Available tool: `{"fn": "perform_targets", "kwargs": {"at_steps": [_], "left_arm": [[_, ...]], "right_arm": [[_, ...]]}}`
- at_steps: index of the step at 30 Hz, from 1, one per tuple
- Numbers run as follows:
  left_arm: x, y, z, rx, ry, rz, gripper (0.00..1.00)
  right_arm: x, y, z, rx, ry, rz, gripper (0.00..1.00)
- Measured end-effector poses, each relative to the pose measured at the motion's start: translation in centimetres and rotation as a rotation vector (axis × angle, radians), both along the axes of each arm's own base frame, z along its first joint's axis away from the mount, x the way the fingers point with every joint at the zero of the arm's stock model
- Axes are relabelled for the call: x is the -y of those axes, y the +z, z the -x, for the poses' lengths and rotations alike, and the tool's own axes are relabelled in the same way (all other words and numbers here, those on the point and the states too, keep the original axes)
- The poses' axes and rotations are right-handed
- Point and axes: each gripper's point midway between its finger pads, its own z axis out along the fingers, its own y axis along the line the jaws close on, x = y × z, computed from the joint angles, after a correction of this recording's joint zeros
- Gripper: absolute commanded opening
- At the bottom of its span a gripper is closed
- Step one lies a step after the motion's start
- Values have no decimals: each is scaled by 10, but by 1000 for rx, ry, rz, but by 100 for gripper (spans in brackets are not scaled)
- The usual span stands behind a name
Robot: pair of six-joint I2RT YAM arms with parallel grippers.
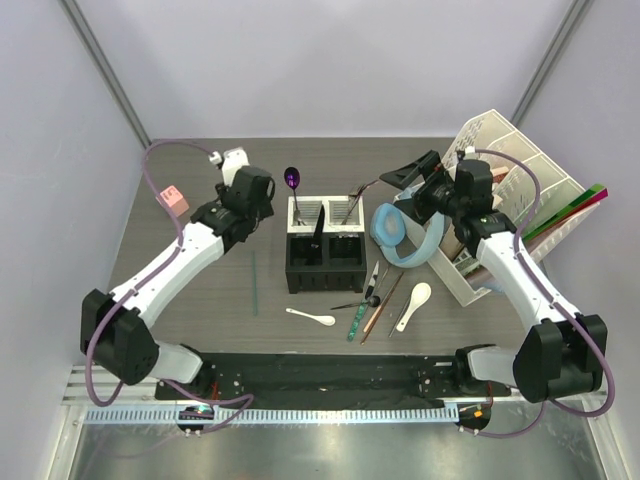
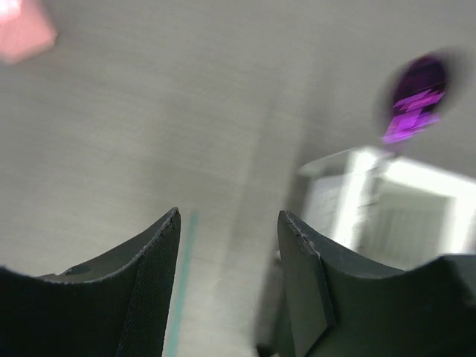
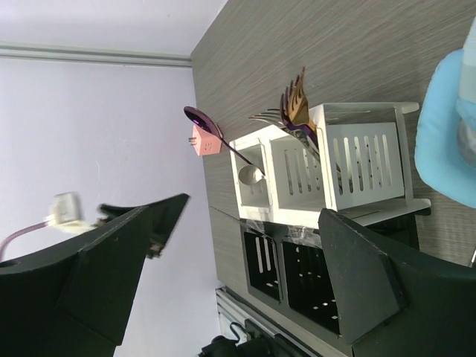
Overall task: Sort the eating utensils into containers
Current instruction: Place the spoon in the container, then pick up the chopstick from the center of the board.
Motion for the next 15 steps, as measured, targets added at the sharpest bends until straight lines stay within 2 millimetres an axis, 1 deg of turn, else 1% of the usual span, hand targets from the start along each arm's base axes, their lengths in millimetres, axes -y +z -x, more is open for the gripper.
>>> {"fn": "perform_targets", "kwargs": {"at_steps": [1, 3, 5, 6, 8, 9, 10, 12, 15], "left_arm": [[-12, -20, 6, -59, 16, -11, 54], [-29, -55, 17, -172, 40, -38, 54], [-41, -87, 30, -275, 51, -64, 54], [-43, -100, 36, -321, 47, -72, 54], [-43, -121, 44, -389, 33, -77, 53], [-42, -127, 47, -413, 27, -75, 51], [-41, -134, 48, -438, 20, -75, 48], [-39, -148, 49, -484, 17, -71, 46], [-38, -175, 54, -575, 21, -65, 43]], "right_arm": [[0, -1, 0, -3, -1, 4, 100], [1, -6, 1, -12, -4, 6, 100], [1, -12, 2, -26, -6, 9, 100], [1, -15, 3, -32, -6, 10, 100], [2, -20, 4, -42, -5, 11, 100], [2, -20, 4, -41, -5, 10, 100], [2, -22, 4, -40, -5, 10, 100], [1, -22, 3, -40, -5, 10, 100], [1, -23, 0, -33, -2, 8, 100]]}}
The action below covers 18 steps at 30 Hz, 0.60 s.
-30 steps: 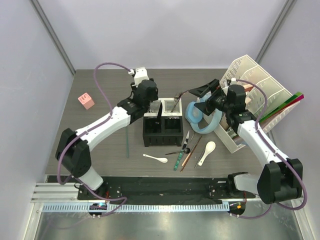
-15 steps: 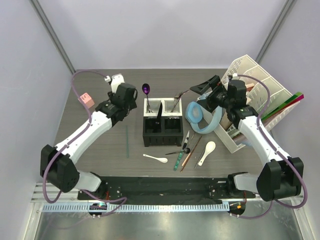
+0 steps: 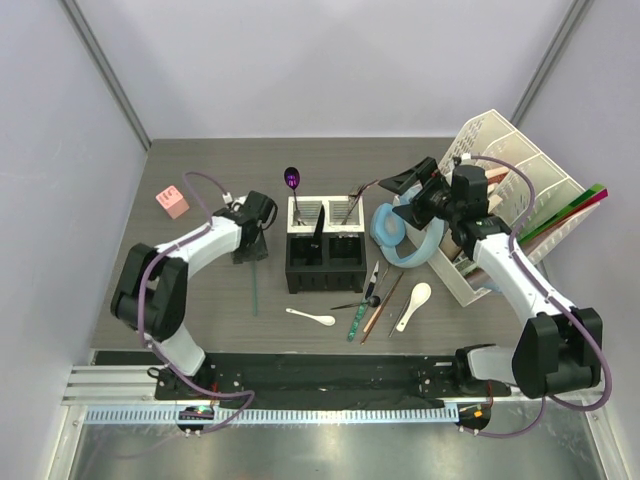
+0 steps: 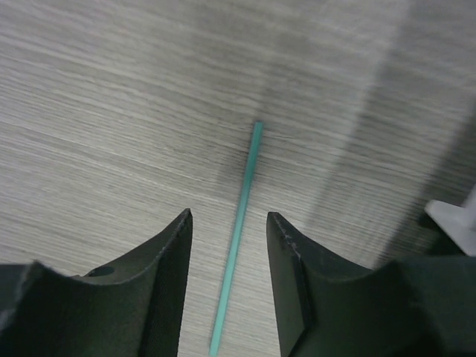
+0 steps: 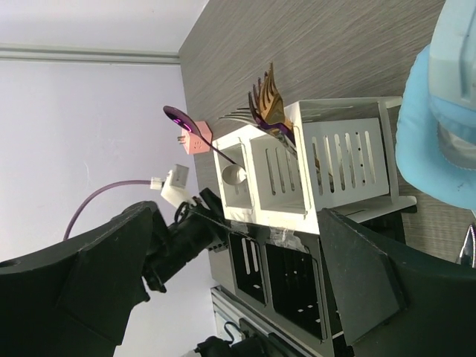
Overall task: Sort the eating utensils into containers
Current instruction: Pick up the chopstick from the center of the board.
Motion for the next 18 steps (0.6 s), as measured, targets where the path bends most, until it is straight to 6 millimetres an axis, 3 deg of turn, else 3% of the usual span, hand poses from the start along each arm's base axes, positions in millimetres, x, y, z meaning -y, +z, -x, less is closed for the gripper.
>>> {"fn": "perform_targets", "kwargs": {"at_steps": [3, 6, 8, 9, 18], "left_arm": [[-2, -20, 7, -77, 8, 3, 41], [-3, -28, 13, -114, 9, 6, 38], [-3, -31, 16, -131, 8, 9, 5], [-2, -32, 17, -136, 11, 15, 0], [8, -34, 25, -159, -21, 83, 0]], "right_arm": [[-1, -6, -3, -9, 4, 5, 100], [-1, -11, -4, -16, 10, 14, 100], [-1, -13, -5, -19, 11, 17, 100], [-1, -14, -5, -20, 12, 17, 100], [-3, -33, -14, -66, 15, 25, 100]]}}
